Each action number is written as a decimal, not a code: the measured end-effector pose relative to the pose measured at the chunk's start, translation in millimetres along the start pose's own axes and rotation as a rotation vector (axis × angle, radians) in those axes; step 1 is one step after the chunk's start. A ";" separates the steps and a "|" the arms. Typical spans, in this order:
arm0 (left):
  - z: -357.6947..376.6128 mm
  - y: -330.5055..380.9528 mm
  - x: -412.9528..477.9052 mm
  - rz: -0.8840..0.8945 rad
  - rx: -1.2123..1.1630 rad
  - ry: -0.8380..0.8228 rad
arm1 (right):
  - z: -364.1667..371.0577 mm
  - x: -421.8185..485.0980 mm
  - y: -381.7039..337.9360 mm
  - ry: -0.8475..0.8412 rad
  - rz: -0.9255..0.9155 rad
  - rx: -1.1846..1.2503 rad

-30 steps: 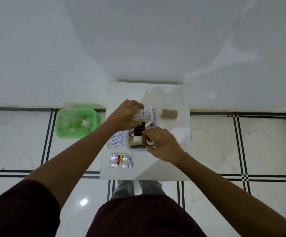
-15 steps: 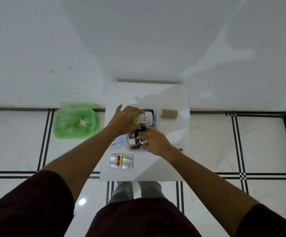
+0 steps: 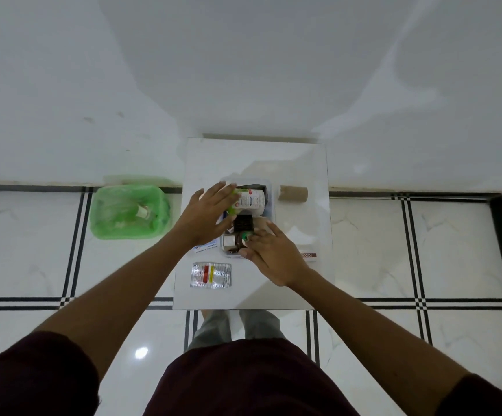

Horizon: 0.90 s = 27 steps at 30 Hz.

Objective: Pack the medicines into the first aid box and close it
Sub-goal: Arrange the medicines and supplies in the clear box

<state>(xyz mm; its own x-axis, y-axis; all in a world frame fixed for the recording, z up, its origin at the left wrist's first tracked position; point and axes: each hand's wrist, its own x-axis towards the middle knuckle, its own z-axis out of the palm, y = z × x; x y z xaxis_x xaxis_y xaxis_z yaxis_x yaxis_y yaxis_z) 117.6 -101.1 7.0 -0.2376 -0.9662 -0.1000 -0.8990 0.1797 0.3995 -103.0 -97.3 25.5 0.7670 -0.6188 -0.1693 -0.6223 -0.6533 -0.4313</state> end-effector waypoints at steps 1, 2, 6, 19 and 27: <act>-1.2 2.1 -1.0 -0.014 -0.021 0.039 | -1.3 -0.3 -1.2 0.020 0.007 0.030; -3.1 4.0 -2.9 -0.037 -0.054 0.096 | -3.6 0.3 -2.7 0.052 0.021 0.069; -7.7 8.8 -30.2 -0.238 -0.267 0.333 | -13.9 -3.0 -5.0 0.316 0.178 0.209; 39.4 -27.3 -64.7 -0.609 -0.263 -0.142 | 35.3 -53.5 46.3 0.005 0.557 0.054; 48.1 -33.2 -45.1 -0.598 -0.087 -0.218 | 51.0 -46.4 58.2 -0.028 0.505 -0.098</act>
<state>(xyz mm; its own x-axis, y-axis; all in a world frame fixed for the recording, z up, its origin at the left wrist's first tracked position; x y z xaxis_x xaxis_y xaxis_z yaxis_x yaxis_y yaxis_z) 140.4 -54.6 -45.6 0.2179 -0.8335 -0.5078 -0.8686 -0.4028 0.2885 -166.8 -84.4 -37.0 0.3697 -0.8569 -0.3593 -0.9271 -0.3143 -0.2044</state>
